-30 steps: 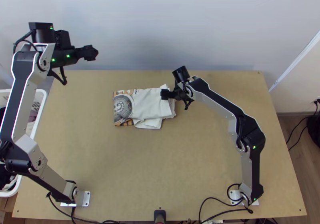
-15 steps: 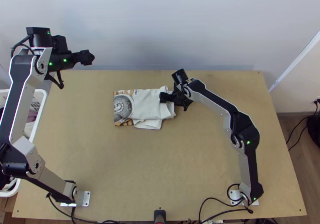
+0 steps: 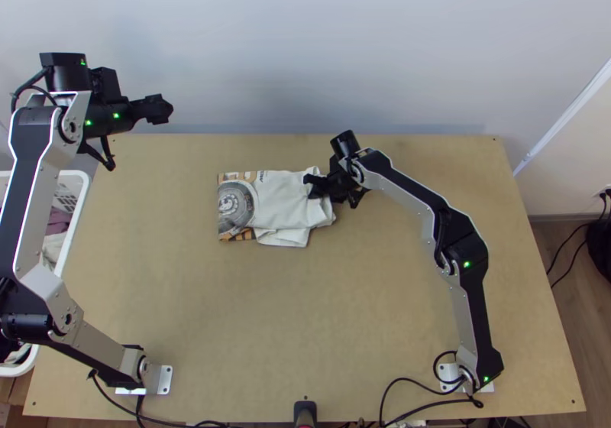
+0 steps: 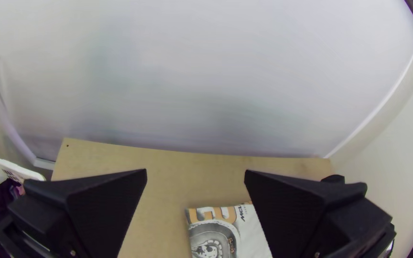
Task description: Fold the t-shirt
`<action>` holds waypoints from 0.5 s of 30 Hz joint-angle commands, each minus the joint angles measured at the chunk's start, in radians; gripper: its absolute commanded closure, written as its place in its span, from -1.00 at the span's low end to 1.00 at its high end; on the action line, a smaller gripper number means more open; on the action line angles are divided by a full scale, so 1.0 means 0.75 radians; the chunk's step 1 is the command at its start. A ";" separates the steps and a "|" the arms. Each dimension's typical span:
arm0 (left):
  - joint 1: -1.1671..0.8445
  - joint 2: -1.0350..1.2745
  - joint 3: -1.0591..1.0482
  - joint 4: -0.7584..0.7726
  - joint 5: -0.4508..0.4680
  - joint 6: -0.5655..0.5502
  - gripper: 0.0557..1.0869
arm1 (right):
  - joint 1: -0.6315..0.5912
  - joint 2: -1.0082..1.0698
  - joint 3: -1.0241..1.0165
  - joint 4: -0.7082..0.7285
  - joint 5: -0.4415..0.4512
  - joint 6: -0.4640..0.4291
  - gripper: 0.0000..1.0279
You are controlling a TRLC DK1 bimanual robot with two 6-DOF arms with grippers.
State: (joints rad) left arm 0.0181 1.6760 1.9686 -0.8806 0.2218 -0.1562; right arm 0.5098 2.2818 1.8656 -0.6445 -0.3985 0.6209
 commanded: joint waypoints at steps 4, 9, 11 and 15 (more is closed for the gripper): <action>0.004 -0.050 -0.029 0.004 -0.016 0.010 -0.93 | -0.126 0.019 0.002 0.019 0.010 0.011 0.94; 0.000 -0.058 -0.044 0.004 -0.016 0.006 -0.93 | -0.269 -0.003 -0.002 0.080 0.010 0.007 0.93; -0.004 -0.061 -0.044 0.004 -0.016 0.006 -0.93 | -0.324 -0.007 0.002 0.098 0.010 0.007 0.93; -0.010 -0.063 -0.040 0.008 -0.016 0.008 -0.93 | -0.451 -0.015 0.002 0.115 0.010 0.013 0.93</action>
State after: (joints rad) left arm 0.0170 1.6650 1.9522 -0.8803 0.2192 -0.1562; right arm 0.2344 2.2814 1.8660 -0.5755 -0.4141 0.6205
